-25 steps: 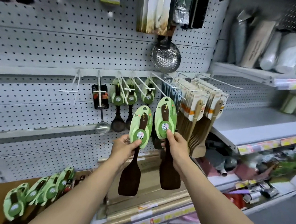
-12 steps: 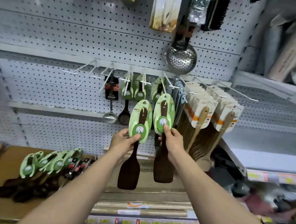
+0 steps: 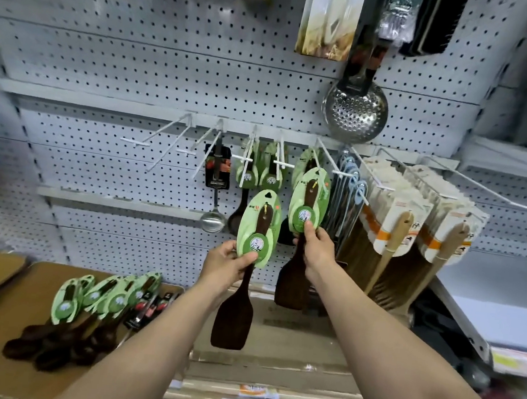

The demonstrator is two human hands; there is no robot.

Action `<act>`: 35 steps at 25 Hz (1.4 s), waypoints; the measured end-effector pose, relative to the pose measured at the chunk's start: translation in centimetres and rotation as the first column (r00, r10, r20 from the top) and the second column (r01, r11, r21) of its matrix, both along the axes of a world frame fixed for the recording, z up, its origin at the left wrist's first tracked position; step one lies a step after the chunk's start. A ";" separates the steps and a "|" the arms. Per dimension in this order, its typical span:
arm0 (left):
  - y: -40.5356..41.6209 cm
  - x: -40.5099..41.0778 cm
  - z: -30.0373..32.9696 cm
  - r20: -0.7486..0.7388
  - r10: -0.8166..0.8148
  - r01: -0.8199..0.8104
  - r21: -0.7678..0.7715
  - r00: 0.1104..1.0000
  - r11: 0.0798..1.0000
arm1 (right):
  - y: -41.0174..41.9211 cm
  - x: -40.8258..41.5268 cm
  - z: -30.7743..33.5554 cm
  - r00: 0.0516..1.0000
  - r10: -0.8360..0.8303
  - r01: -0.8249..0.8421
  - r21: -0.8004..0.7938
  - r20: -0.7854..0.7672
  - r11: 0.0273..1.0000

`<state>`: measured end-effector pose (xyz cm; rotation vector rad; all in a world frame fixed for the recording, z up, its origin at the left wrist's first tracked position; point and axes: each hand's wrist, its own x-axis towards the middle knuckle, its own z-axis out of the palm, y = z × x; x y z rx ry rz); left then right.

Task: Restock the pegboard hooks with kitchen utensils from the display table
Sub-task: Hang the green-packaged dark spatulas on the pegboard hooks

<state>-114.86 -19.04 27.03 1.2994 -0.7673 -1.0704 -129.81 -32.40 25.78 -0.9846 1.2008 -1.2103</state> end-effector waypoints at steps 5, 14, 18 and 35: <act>-3.5 2.2 -0.3 0.007 -0.028 0.028 0.011 1.000 1.000 | -4.3 1.5 0.4 0.997 -0.046 0.042 0.055 0.068 0.998; -6.6 2.3 -1.4 0.032 -0.056 0.055 0.033 0.998 0.998 | -7.1 1.7 0.1 0.998 -0.061 0.060 0.054 0.009 0.997; -4.8 0.8 -0.8 0.030 -0.046 0.046 0.012 0.998 0.999 | -5.5 0.6 0.5 0.996 0.023 -0.006 0.186 -0.089 0.983; 3.4 -7.3 0.5 0.146 -0.082 0.088 -0.034 0.986 0.996 | 11.8 -4.7 5.8 0.983 0.184 -0.177 -0.163 0.028 0.971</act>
